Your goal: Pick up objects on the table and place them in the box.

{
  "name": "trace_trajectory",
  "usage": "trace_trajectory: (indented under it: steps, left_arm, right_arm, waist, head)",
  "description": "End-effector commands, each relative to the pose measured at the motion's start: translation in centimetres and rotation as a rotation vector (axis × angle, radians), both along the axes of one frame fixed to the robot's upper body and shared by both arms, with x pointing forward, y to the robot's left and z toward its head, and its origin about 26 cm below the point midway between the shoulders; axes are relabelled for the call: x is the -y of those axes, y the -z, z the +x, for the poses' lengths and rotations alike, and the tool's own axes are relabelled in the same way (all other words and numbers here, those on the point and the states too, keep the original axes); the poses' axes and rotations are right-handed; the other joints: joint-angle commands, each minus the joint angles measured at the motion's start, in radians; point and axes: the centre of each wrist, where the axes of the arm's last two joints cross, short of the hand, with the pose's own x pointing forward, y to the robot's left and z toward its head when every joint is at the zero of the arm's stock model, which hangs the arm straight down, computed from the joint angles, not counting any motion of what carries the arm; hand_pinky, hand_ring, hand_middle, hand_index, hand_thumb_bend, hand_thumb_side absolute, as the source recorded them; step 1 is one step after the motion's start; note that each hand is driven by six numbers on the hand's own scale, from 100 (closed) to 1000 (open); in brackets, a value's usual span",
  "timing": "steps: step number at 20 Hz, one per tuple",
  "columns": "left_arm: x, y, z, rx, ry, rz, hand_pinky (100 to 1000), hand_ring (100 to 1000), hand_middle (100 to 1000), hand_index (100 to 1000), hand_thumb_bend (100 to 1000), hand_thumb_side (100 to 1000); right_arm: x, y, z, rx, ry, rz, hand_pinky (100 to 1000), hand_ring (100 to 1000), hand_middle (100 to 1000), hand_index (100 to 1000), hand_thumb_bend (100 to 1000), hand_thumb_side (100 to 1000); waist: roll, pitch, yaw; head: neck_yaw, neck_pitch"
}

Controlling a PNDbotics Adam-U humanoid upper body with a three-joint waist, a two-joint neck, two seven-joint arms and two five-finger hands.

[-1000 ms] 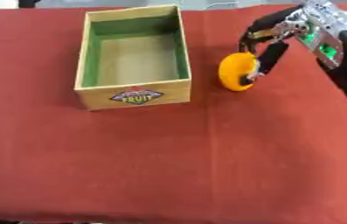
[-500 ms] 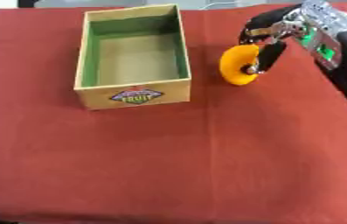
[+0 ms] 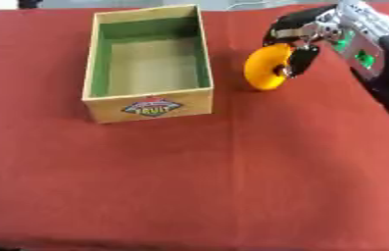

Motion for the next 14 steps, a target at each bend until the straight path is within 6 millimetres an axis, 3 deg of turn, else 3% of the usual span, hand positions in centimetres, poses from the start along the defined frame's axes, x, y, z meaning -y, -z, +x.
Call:
trace_trajectory:
  steps: [1,3,4,8,14]
  left_arm:
    - [-0.1,-0.9,-0.3,0.033,0.001,0.019,557,563,626,761,104,860]
    - [-0.1,-0.9,-0.3,0.032,0.002,0.02,557,563,626,761,104,860]
    - [-0.1,-0.9,-0.3,0.031,0.002,0.021,557,563,626,761,104,860]
    - [-0.1,-0.9,-0.4,0.028,0.003,0.024,557,563,626,761,101,858]
    - [0.0,-0.9,-0.3,0.024,0.008,0.028,557,564,627,761,100,856]
  right_arm:
    - [-0.1,-2.5,-0.9,0.074,0.001,0.037,719,735,498,674,100,100]
    - [-0.6,-3.2,-1.3,0.112,-0.005,0.064,713,721,484,655,100,137]
    - [-0.9,-3.6,-1.5,0.133,-0.01,0.079,712,719,480,653,100,100]
    - [-2.4,-5.2,-2.5,0.216,-0.035,0.125,697,697,461,628,100,100]
    - [-6.9,-8.5,-3.7,0.375,-0.135,0.165,697,696,462,628,100,126]
  waist:
    - [0.0,-0.021,-0.001]
    - [0.0,-0.022,-0.001]
    - [0.0,-0.023,-0.001]
    - [0.002,-0.026,-0.001]
    - [0.004,-0.032,0.0]
  head:
    - [0.002,-0.014]
    - [0.001,-0.014]
    - [0.0,-0.014]
    - [-0.001,-0.013]
    - [-0.009,-0.008]
